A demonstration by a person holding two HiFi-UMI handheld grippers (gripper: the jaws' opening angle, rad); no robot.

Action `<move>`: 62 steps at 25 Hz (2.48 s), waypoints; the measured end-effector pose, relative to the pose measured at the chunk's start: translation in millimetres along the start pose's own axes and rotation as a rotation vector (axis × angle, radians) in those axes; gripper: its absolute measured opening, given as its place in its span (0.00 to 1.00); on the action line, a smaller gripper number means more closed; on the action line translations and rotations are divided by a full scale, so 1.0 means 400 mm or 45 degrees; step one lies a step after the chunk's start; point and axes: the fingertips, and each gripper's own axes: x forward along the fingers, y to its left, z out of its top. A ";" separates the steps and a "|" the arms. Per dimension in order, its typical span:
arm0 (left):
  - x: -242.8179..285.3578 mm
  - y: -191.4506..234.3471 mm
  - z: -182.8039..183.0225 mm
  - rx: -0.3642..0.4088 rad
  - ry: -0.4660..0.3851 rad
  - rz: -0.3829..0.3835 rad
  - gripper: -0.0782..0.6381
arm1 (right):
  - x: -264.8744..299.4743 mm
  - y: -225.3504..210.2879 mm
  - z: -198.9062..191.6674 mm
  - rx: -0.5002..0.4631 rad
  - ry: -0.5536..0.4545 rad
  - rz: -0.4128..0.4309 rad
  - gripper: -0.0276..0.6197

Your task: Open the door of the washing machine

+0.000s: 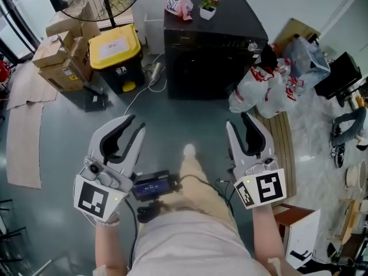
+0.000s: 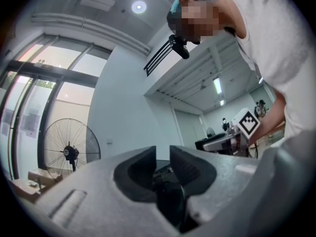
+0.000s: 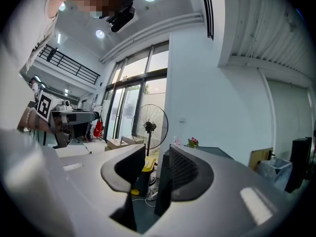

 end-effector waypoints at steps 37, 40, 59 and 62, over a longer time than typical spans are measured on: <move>0.426 0.306 -0.147 0.011 0.074 0.236 0.23 | 0.512 -0.316 -0.050 0.035 -0.029 0.245 0.25; 0.449 0.328 -0.174 0.003 0.106 0.256 0.24 | 0.541 -0.333 -0.062 0.021 -0.018 0.262 0.25; 0.608 0.376 -0.342 -0.043 0.216 0.148 0.25 | 0.690 -0.381 -0.176 0.079 0.077 0.336 0.25; 0.625 0.390 -0.380 -0.069 0.222 0.123 0.26 | 0.710 -0.367 -0.193 0.066 0.089 0.331 0.25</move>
